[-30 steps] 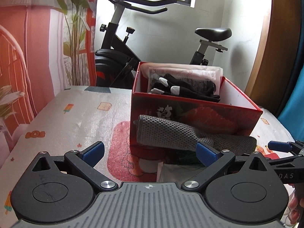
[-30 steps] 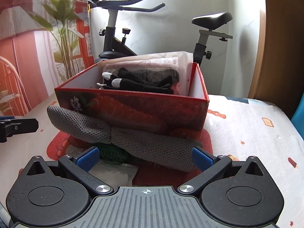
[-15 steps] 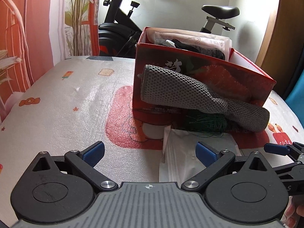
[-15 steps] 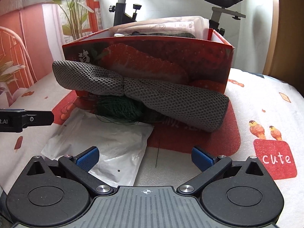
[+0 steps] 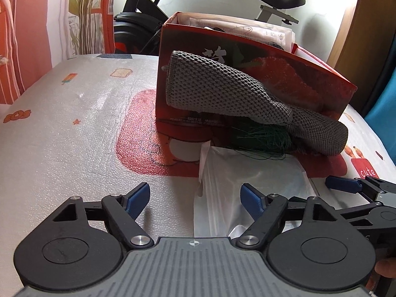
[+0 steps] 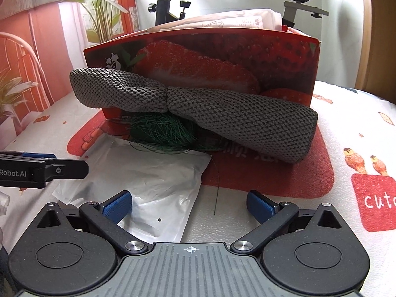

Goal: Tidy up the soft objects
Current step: 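Move both open grippers down to the silver foil bag beside the box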

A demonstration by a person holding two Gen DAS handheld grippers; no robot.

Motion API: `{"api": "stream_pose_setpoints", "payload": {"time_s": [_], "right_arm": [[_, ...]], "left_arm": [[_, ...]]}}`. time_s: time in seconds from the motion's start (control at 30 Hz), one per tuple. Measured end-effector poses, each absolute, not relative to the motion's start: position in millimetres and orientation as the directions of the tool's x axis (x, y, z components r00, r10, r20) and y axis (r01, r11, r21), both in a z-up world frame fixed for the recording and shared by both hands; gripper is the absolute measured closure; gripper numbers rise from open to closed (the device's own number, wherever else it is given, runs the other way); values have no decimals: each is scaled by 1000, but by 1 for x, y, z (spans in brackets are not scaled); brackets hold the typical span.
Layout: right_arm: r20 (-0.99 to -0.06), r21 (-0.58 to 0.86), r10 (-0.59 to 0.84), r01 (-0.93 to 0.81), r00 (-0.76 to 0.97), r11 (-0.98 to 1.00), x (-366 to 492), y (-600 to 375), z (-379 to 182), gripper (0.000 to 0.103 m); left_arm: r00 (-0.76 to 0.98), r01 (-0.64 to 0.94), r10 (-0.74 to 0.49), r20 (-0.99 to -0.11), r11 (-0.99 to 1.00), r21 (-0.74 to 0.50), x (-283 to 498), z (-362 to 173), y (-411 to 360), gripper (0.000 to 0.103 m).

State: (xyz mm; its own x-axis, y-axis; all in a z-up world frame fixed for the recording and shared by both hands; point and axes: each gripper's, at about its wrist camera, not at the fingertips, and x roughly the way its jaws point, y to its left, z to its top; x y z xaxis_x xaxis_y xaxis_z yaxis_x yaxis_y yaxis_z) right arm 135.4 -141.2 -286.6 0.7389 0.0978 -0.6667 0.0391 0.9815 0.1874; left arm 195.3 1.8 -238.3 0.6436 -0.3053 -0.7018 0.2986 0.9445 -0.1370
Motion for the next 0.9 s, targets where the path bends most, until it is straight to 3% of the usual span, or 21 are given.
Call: {"api": "stream_pose_setpoints", "payload": {"time_s": [0.57, 0.9], "right_arm": [[-645, 195, 123, 7, 754, 981, 135, -142, -290, 3], [-631, 201, 145, -20, 762, 979, 129, -139, -290, 7]], "left_arm": [[602, 401, -393, -695, 902, -163, 207, -250, -33, 30], [605, 399, -413, -680, 897, -190, 197, -253, -36, 45]]}}
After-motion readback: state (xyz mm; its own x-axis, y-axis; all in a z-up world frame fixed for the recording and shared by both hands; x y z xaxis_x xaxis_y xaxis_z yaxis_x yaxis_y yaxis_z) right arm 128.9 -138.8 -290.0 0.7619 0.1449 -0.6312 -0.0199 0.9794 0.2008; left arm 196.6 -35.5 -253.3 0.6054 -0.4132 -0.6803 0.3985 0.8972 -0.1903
